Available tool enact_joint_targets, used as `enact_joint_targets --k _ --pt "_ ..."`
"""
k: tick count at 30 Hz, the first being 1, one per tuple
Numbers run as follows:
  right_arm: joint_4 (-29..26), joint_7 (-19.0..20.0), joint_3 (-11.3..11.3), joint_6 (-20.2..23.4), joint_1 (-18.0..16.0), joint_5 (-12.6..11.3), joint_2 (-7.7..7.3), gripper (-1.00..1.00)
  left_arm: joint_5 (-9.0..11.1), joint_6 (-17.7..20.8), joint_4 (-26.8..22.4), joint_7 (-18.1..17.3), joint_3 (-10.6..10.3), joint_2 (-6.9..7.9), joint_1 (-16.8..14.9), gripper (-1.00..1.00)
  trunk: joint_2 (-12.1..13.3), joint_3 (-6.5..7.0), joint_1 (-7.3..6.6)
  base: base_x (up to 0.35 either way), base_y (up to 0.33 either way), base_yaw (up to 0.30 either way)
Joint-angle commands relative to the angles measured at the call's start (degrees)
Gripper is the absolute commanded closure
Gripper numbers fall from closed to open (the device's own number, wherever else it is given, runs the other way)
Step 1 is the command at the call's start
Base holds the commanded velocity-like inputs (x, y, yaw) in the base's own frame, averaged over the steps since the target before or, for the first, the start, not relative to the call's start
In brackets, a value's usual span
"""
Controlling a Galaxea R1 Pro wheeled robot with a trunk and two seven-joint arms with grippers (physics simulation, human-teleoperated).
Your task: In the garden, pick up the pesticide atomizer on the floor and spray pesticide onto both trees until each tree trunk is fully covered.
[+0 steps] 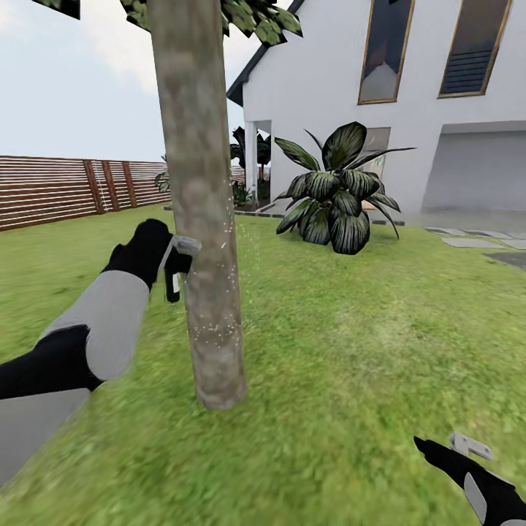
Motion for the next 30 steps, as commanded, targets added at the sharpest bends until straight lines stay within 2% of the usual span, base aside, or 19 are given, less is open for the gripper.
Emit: enact_joint_targets --k 1,6,14,19,20,24,26,30 --pt "0.0 0.0 0.0 0.0 0.0 0.0 0.00 -1.00 -0.4 0.0 2.1 0.0 0.0 0.04 -2.0 1.00 0.0 -0.01 0.00 0.000 0.000 0.000" --pt "0.0 0.0 0.0 0.0 0.0 -0.1 0.00 -1.00 -0.4 0.0 6.3 0.0 0.0 0.09 -7.7 1.00 0.0 -0.01 0.00 0.000 0.000 -0.138" --pt "0.0 0.0 0.0 0.0 0.0 0.0 0.00 -1.00 -0.4 0.1 9.7 0.0 0.0 0.10 -13.2 1.00 0.0 -0.01 0.00 0.000 0.000 -0.090" --pt "0.0 0.0 0.0 0.0 0.0 0.0 0.00 -1.00 -0.5 0.1 13.2 0.0 0.0 0.32 -19.1 1.00 0.0 -0.01 0.00 0.000 0.000 -0.001" --pt "0.0 0.0 0.0 0.0 0.0 0.0 0.00 -1.00 -0.5 0.2 14.9 0.0 0.1 0.35 -21.3 1.00 0.0 -0.01 0.00 0.000 0.000 0.000" --pt "0.0 0.0 0.0 0.0 0.0 0.0 0.00 -1.00 -0.5 0.2 18.0 0.0 0.1 0.36 -25.5 1.00 0.0 -0.01 0.00 0.000 0.000 0.000" --pt "0.0 -0.1 0.0 0.0 0.0 0.0 0.00 -1.00 -0.5 0.2 20.2 0.0 0.1 0.37 -28.8 1.00 0.0 -0.01 0.00 0.000 0.000 0.000" --pt "0.1 -0.1 0.0 0.0 0.0 0.0 0.00 -1.00 -0.5 0.2 22.2 0.0 0.1 0.37 -31.5 1.00 0.0 -0.01 0.00 0.000 0.000 0.000"
